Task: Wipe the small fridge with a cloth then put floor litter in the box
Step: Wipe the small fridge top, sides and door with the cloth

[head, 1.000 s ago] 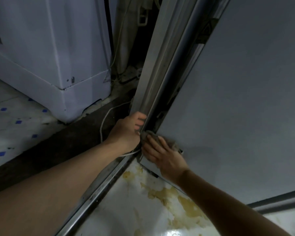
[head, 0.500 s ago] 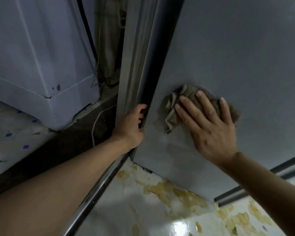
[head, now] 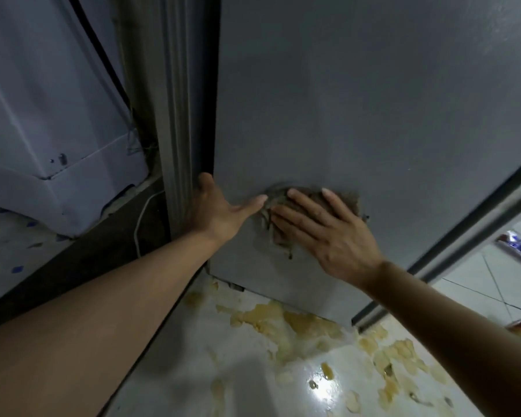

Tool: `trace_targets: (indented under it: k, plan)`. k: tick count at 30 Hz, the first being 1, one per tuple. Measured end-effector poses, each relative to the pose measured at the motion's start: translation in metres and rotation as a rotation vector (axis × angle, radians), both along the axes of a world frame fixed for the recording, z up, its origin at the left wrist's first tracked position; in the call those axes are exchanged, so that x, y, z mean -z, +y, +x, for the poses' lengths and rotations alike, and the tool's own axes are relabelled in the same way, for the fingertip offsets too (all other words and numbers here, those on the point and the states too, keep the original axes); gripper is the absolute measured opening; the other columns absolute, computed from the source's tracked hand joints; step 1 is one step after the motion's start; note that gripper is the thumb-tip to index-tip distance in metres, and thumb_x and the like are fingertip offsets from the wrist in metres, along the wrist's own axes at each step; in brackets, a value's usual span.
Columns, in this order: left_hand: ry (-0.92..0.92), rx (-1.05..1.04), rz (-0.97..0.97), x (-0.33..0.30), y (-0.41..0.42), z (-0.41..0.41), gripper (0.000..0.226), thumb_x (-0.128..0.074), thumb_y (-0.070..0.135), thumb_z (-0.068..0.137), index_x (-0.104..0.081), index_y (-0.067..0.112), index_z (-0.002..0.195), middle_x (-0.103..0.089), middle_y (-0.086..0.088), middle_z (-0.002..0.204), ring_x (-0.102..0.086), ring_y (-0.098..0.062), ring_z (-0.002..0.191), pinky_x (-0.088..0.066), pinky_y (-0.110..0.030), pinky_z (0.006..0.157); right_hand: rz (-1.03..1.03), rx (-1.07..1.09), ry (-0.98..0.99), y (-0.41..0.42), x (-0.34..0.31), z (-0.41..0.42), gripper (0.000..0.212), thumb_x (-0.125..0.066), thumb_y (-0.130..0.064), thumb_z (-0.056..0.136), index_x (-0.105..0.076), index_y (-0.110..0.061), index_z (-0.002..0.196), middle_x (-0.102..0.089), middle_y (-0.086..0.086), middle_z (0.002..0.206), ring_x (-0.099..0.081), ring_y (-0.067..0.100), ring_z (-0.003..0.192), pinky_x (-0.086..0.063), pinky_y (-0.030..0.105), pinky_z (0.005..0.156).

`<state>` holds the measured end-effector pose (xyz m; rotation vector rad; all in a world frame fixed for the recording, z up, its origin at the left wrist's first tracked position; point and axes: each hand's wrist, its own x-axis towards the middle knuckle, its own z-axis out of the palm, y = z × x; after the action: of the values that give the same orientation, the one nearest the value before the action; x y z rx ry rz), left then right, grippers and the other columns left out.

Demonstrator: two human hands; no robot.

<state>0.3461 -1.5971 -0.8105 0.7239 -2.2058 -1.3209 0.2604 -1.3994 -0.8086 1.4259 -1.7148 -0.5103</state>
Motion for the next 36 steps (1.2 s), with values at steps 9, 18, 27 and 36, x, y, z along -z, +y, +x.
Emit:
trace_targets:
  k: [9,18,27,36]
  plan:
    - [-0.041,-0.027,-0.06,0.008,-0.005,-0.007,0.079,-0.072,0.054,0.07,-0.031,0.011,0.122,-0.047,-0.006,0.131,-0.05,-0.027,0.116,-0.041,-0.031,0.084,0.122,0.047,-0.044,0.03,0.054,-0.001,0.056,-0.033,-0.019,0.089,-0.03,-0.022,0.145,-0.022,-0.003,0.152,-0.005,0.025,0.145,0.005,0.043,0.116]
    - [0.02,-0.079,-0.032,0.012,0.002,-0.009,0.074,-0.075,0.045,0.072,-0.033,0.007,0.12,-0.05,-0.002,0.119,-0.053,-0.024,0.11,-0.038,-0.029,0.081,-0.245,0.013,0.031,0.065,-0.019,-0.01,0.046,-0.026,-0.006,0.099,-0.048,-0.015,0.137,-0.034,0.0,0.15,-0.024,0.026,0.14,-0.007,0.05,0.114]
    - [0.037,-0.085,-0.091,0.018,0.009,-0.005,0.079,-0.07,0.047,0.077,-0.029,0.007,0.131,-0.048,-0.003,0.131,-0.05,-0.023,0.116,-0.04,-0.031,0.089,0.36,0.14,-0.055,0.102,0.074,0.008,0.067,-0.08,-0.023,0.066,-0.056,-0.03,0.128,-0.045,-0.006,0.143,-0.04,0.02,0.134,-0.011,0.045,0.117]
    - [0.008,-0.18,-0.308,0.026,0.045,0.003,0.107,-0.073,0.041,0.075,-0.002,0.007,0.149,-0.013,-0.018,0.153,-0.022,-0.033,0.139,-0.024,-0.042,0.113,-0.148,-0.001,-0.145,0.135,-0.006,-0.011,0.042,-0.039,-0.006,0.098,-0.043,-0.011,0.139,-0.032,0.006,0.15,-0.025,0.027,0.141,-0.015,0.046,0.118]
